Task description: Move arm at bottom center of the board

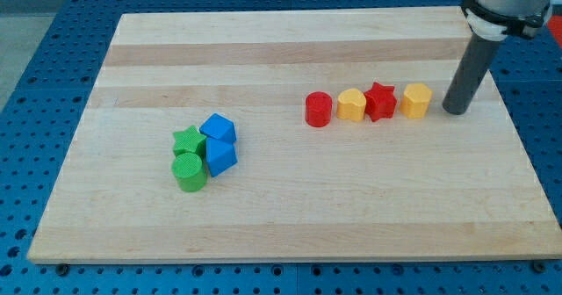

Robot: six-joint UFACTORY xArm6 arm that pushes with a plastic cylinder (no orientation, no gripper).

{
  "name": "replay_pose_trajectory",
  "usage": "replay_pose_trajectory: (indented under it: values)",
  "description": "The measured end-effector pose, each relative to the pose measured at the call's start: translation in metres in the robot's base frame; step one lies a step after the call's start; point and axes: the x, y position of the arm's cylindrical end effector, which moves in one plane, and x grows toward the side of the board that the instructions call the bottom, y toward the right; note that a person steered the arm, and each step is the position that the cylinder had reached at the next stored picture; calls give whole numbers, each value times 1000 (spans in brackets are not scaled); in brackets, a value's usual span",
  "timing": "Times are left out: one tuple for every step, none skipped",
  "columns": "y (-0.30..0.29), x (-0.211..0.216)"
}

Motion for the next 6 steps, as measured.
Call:
replay_pose_trajectory:
  values:
    - [-18,0]
    - [-33,0]
    - [-41,0]
    - [-32,4]
    - [1,28]
    - [7,38]
